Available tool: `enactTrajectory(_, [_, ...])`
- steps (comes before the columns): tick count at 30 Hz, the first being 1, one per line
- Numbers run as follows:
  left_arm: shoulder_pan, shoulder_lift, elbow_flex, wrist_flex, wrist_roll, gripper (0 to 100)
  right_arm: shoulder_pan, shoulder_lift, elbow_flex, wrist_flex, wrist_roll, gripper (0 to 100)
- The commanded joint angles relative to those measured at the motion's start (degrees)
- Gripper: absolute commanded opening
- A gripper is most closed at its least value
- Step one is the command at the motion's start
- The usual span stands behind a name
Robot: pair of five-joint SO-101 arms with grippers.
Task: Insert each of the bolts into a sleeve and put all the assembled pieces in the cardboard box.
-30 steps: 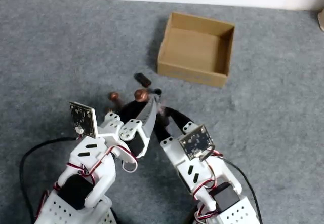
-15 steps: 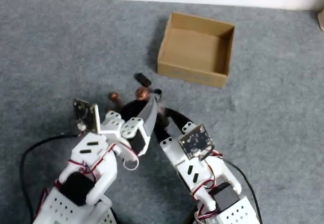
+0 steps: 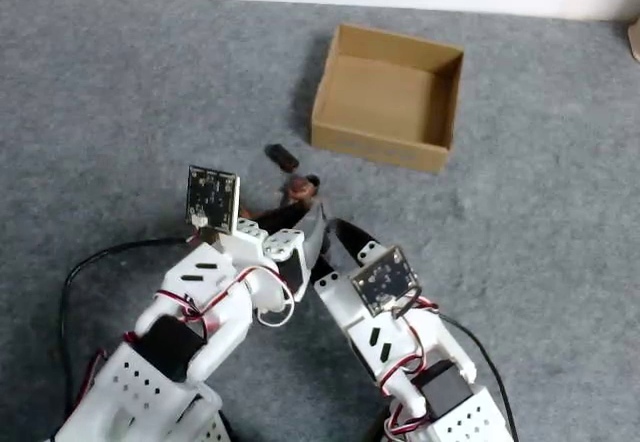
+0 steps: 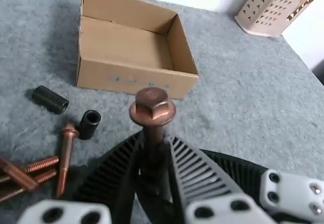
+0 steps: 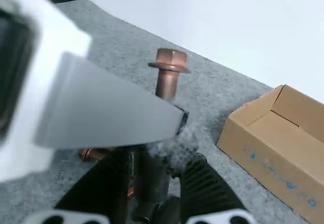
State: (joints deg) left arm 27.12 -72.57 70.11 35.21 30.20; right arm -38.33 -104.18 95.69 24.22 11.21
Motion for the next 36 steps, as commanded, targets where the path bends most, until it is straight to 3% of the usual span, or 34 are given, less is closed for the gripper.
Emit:
enactTrajectory(1, [-1.3, 0.7, -1.9, 0.6, 0.0, 3, -0.5, -1.0, 1.5, -2.0, 0.8, 0.4])
enactTrajectory(3, [-1.1, 0.7, -1.6, 0.6, 0.2, 10, -0.5, -1.0, 1.5, -2.0, 0.8, 0.4])
enactTrajectory(8, [-1.0, 0.7, -1.5, 4.0, 4.0, 40, -0.5, -1.0, 1.5, -2.0, 0.8, 0.4])
enactTrajectory(11, [-1.1, 0.7, -1.6, 5.0, 4.0, 49, -0.5, -1.0, 1.5, -2.0, 0.8, 0.4])
enactTrajectory(19, [-0.9, -1.5, -3.6, 5.8, 4.0, 43, -0.5, -1.0, 1.6, -2.0, 0.8, 0.4])
enactTrajectory(26, [-1.5, -20.3, -5.8, 17.4, 4.0, 43, -0.5, -1.0, 1.6, -2.1, 0.8, 0.4])
enactTrajectory(29, [-1.5, -23.8, -0.9, 15.8, 3.6, 31, -0.5, -1.0, 1.6, -2.1, 0.8, 0.4])
enactTrajectory(33, [-1.6, -22.8, 1.5, 10.9, 3.5, 1, -0.5, -0.8, 1.7, -2.1, 0.7, 0.4])
enactTrajectory(36, [-4.4, -21.6, 1.2, 10.5, 3.6, 4, -0.5, -0.8, 1.7, -2.1, 0.6, 0.4])
